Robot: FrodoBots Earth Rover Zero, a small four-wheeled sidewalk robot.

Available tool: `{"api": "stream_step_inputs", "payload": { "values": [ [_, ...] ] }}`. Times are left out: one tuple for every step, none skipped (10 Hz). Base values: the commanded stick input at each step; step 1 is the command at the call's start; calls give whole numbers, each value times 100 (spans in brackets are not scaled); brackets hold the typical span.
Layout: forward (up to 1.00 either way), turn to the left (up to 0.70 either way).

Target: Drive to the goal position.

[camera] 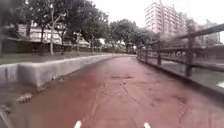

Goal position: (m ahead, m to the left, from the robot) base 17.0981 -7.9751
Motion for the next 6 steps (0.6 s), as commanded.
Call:
{"api": "stream_step_inputs", "payload": {
  "values": [
    [50, 50],
    [50, 50],
    [50, 14],
    [50, 0],
    [50, 0],
    [50, 0]
  ]
}}
